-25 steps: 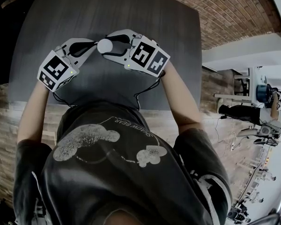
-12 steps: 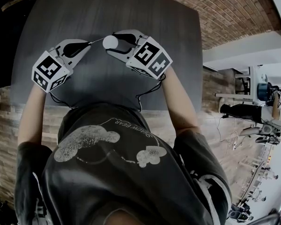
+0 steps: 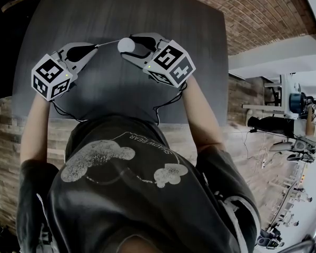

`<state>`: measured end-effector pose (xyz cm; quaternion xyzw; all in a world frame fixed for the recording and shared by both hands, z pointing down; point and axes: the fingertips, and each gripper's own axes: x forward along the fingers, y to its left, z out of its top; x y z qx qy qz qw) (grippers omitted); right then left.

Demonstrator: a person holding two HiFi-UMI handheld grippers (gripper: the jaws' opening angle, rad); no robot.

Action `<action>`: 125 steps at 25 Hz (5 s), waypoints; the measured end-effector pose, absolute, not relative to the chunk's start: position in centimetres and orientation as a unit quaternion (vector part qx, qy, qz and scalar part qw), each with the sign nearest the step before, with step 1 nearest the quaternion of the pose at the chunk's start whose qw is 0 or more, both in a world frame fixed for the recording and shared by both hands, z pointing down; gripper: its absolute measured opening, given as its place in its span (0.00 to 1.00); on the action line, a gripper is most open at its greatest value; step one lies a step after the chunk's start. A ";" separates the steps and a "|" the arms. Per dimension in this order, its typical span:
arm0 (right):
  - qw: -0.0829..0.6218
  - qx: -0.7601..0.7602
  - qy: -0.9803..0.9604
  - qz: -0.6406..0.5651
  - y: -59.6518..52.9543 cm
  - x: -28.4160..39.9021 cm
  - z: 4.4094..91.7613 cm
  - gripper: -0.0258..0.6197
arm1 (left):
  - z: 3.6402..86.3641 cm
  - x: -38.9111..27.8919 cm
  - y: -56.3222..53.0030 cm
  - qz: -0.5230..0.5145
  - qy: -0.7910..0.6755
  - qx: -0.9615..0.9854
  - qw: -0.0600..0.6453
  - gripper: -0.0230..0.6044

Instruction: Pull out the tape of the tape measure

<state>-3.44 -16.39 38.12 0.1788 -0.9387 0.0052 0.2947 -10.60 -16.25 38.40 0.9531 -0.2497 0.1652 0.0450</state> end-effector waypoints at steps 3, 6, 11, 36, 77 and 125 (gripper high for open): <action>0.297 0.185 -0.937 0.010 -16.7 -3.3 38.3 0.40 | 38.4 -10.5 -16.3 0.162 -0.238 0.956 0.062 0.05; 0.305 0.198 -0.931 0.008 -17.3 -2.7 38.4 0.40 | 38.3 -10.8 -16.4 0.164 -0.232 0.956 0.067 0.05; 0.303 0.229 -0.925 0.019 -18.5 -0.8 37.9 0.40 | 37.9 -12.5 -17.3 0.157 -0.244 0.953 0.086 0.05; 0.288 0.294 -0.911 0.033 -19.4 3.3 37.3 0.40 | 36.6 -16.7 -18.7 0.128 -0.307 0.939 0.090 0.05; 0.305 0.345 -0.887 0.027 -21.0 6.7 37.5 0.40 | 37.1 -22.2 -20.7 0.116 -0.393 0.905 0.113 0.05; 0.298 0.410 -0.853 0.121 -39.1 -1.5 50.3 0.40 | 50.8 -27.1 -41.4 0.245 -0.527 0.809 0.091 0.05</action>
